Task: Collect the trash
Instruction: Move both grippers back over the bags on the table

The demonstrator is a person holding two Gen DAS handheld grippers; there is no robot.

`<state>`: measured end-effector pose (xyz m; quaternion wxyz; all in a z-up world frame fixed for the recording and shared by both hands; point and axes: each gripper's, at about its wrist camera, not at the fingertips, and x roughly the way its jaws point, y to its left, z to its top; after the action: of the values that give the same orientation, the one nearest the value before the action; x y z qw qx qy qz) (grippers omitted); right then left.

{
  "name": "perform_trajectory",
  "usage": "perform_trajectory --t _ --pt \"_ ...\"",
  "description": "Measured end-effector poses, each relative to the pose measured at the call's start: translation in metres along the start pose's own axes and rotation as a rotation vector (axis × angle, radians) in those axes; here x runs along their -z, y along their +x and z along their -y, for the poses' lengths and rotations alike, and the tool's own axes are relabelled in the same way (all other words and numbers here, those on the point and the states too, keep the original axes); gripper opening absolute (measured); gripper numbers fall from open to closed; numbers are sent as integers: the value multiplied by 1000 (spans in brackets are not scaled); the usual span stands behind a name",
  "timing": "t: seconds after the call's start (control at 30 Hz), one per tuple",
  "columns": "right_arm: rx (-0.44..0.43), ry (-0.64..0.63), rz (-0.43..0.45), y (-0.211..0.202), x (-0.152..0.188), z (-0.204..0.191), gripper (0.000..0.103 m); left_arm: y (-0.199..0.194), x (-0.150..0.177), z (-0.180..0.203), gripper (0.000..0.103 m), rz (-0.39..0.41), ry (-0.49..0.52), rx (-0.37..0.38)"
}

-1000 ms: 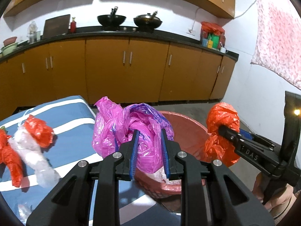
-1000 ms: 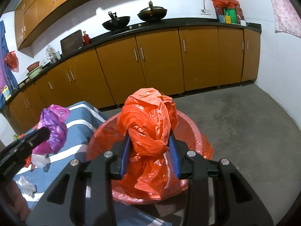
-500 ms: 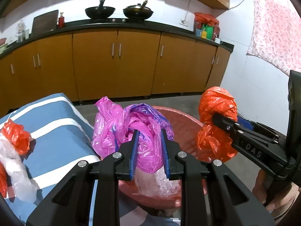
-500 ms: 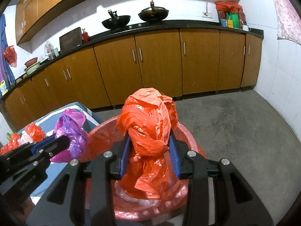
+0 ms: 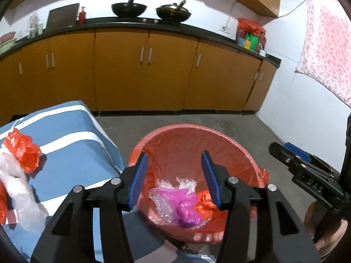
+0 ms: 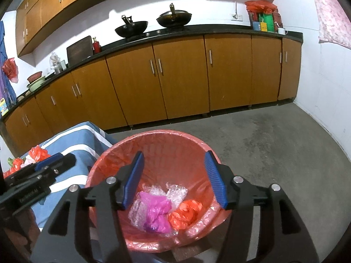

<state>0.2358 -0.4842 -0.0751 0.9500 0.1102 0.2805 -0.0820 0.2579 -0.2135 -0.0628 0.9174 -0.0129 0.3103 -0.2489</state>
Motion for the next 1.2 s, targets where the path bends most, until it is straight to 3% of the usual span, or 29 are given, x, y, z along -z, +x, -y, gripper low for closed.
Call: perform_trajectory --t 0.33,0.53,0.77,0.93,1.13,1.2 --pt "-26 -11 17 -16 -5 -16 57 -40 -1 -39 52 53 -61 -88" --pt "-95 -33 18 -29 -2 -47 57 -102 7 -83 56 132 -108 -197" --pt "-239 -104 -24 -44 24 -119 57 -168 38 -138 63 190 -157 -391" --pt "-351 -183 -76 -53 52 -181 57 -199 73 -180 64 175 -196 -545" --pt "-459 -273 -133 -63 82 -251 57 -227 106 -225 68 168 -264 -682" --pt "-488 -309 -143 -66 92 -272 62 -234 112 -235 69 167 -281 -707"
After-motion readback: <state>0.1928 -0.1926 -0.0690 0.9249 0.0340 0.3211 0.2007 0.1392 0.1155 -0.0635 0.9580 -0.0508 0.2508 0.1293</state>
